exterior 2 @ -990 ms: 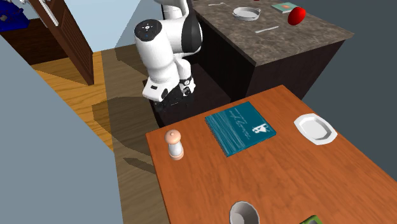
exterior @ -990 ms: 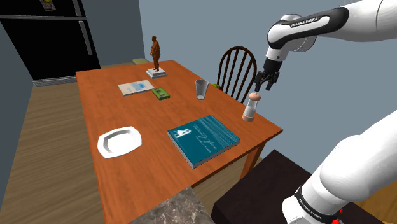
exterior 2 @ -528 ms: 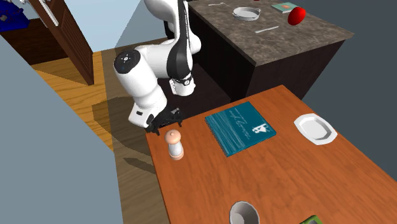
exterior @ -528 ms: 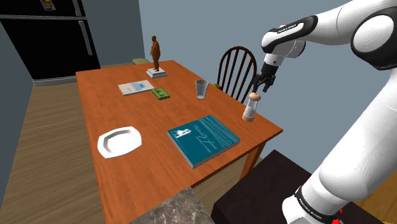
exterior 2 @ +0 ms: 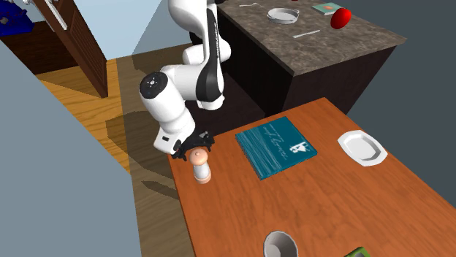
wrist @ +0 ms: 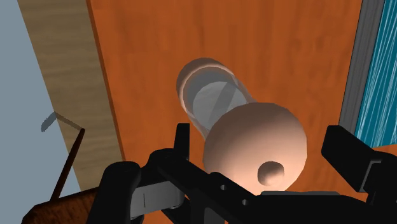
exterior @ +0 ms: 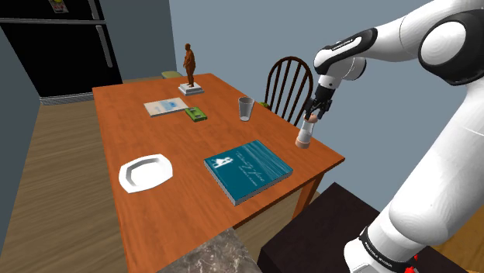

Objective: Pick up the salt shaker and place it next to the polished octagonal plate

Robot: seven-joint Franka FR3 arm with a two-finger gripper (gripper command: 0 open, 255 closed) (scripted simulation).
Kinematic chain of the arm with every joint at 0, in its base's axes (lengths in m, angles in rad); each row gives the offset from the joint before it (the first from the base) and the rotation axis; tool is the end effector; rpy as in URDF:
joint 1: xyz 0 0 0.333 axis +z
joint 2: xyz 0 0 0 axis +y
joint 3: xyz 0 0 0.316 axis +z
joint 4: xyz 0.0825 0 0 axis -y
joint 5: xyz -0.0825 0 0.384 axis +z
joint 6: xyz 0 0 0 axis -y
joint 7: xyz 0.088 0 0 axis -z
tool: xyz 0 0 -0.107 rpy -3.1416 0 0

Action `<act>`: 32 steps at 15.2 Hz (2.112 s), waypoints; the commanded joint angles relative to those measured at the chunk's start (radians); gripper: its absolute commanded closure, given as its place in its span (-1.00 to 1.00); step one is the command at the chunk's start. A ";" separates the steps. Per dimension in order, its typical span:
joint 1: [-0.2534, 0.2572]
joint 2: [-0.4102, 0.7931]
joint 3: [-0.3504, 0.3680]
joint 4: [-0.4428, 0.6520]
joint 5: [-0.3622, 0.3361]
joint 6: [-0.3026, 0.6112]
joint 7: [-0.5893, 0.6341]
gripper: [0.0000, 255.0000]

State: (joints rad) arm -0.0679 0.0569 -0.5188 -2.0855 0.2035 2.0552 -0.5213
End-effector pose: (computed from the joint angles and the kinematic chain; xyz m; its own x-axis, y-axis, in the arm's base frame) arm 0.4622 -0.2917 0.3959 0.9860 -0.1669 -0.0025 -0.1650 -0.9721 -0.1665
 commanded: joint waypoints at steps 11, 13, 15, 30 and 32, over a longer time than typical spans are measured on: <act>0.000 0.002 0.000 -0.002 0.002 0.004 -0.001 1.00; 0.000 0.002 0.000 -0.002 0.002 0.004 -0.001 1.00; 0.000 0.002 0.000 -0.002 0.002 0.004 -0.001 1.00; 0.004 -0.067 0.001 0.117 -0.049 -0.169 0.054 1.00; 0.004 -0.073 0.001 0.138 -0.053 -0.194 0.060 1.00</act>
State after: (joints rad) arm -0.0642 -0.0106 -0.5182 -1.9559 0.1539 1.8740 -0.4654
